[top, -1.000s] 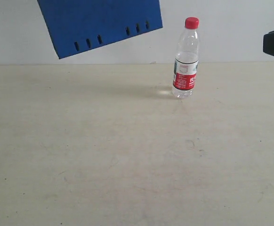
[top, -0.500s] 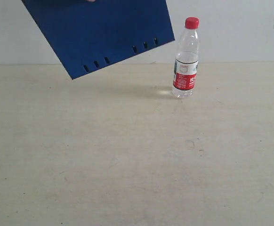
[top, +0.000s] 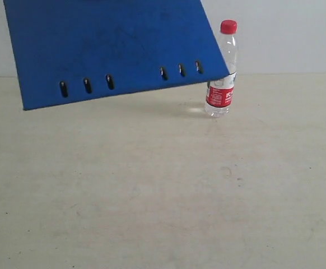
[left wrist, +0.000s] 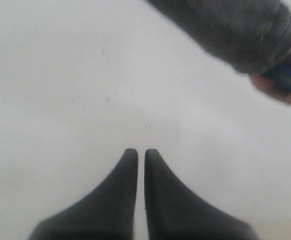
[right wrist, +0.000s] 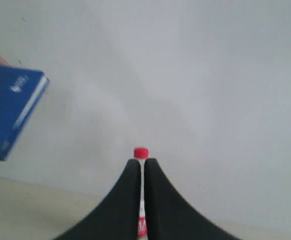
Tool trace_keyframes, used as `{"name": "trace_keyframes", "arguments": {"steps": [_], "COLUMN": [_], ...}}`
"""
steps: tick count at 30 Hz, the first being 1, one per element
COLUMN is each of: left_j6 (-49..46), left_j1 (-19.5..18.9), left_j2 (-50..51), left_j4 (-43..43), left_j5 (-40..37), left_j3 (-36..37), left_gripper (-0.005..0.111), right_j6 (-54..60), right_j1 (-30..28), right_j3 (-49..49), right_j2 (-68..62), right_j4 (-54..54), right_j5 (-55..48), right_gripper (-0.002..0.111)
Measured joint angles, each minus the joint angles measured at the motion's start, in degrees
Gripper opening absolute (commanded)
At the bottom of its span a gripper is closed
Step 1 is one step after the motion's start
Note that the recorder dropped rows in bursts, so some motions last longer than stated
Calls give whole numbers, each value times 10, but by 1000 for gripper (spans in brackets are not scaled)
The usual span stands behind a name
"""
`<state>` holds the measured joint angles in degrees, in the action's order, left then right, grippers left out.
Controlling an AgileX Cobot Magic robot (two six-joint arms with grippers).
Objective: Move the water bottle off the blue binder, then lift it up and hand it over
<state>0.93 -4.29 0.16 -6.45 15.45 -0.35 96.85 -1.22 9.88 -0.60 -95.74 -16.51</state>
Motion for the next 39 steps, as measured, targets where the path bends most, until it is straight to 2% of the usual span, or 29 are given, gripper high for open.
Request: {"name": "trace_keyframes", "arguments": {"steps": [6, 11, 25, 33, 39], "left_j6": [-13, -16, -16, 5, 5], "left_j1": [0, 0, 0, 0, 0], "left_j2": [0, 0, 0, 0, 0], "left_j4": [3, 7, 92, 195, 204], "left_j5": [-145, -244, -257, -260, -260], "left_j3": [2, 2, 2, 2, 2], "left_gripper": [4, 4, 4, 4, 4], "right_j6": [-5, -5, -9, -129, -143], "right_j1": [-1, -1, -1, -1, -1], "right_j3": [-83, -96, -99, -99, -99], "right_j2": [-34, -36, -36, -36, -36], "right_j4": [-7, -8, -8, -15, -16], "right_j5": [72, 108, 181, 177, 176], "right_gripper": [0, 0, 0, 0, 0]}}
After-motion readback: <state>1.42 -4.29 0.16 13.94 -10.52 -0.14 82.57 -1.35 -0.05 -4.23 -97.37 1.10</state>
